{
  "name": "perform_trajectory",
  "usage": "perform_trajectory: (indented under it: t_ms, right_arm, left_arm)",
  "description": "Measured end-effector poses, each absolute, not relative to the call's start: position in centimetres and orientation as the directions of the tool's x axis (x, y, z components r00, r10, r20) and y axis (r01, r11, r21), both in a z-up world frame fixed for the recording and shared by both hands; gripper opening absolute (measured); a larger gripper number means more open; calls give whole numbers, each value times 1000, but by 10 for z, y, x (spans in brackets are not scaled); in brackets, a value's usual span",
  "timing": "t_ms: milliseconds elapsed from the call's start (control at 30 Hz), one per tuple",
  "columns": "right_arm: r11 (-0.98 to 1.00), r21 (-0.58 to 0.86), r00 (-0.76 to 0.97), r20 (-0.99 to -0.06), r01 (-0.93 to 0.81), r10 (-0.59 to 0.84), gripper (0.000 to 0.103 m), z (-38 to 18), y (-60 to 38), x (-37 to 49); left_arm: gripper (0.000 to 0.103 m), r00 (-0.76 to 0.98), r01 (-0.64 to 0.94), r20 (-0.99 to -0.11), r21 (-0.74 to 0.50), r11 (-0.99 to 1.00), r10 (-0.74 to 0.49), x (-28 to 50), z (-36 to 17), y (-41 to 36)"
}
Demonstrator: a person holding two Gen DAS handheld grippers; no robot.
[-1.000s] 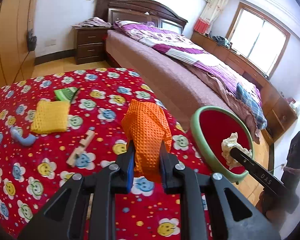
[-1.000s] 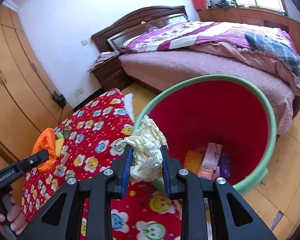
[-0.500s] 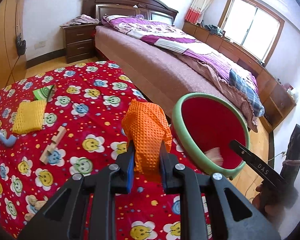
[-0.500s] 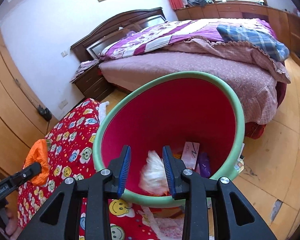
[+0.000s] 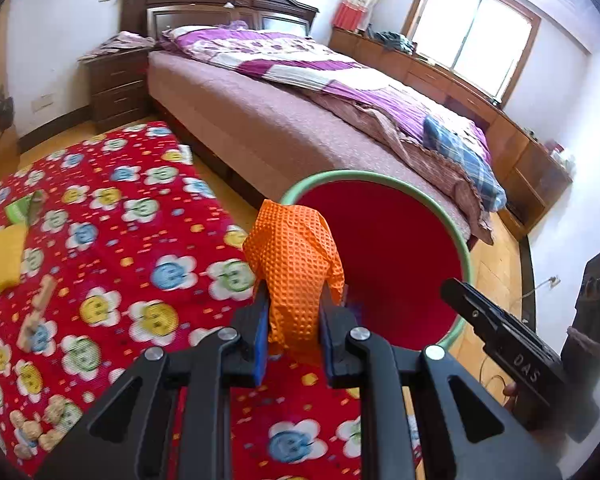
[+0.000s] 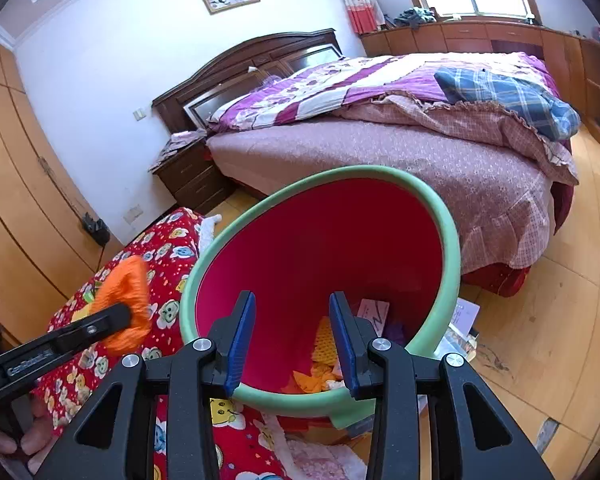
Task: Collect trash
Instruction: 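Carry the tissue and orange mesh over the red bucket and open both tools, then move both open tools back over the bedspread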
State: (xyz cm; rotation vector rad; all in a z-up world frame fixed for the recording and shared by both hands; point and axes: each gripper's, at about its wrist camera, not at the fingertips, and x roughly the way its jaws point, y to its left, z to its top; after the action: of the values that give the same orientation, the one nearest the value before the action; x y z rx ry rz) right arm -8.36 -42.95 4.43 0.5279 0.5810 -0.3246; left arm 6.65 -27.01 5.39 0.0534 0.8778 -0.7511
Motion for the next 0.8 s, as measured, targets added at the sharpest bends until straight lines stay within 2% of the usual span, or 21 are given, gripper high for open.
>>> perform_trajectory:
  t_ms: [400, 633, 800]
  right_arm:
    - [802, 404, 803, -576, 440, -151, 39, 45, -446, -97]
    - [788, 415, 797, -584, 455, -152, 39, 39, -455, -99]
    - [787, 416, 796, -586, 455, -151, 39, 39, -455, -98]
  left_arm:
    - [21, 353, 696, -709, -237, 678, -610, 63, 53, -323]
    - [45, 341, 693, -741, -217, 688, -578, 67, 44, -336]
    - [49, 320, 667, -745, -261, 698, -585, 74, 39, -332]
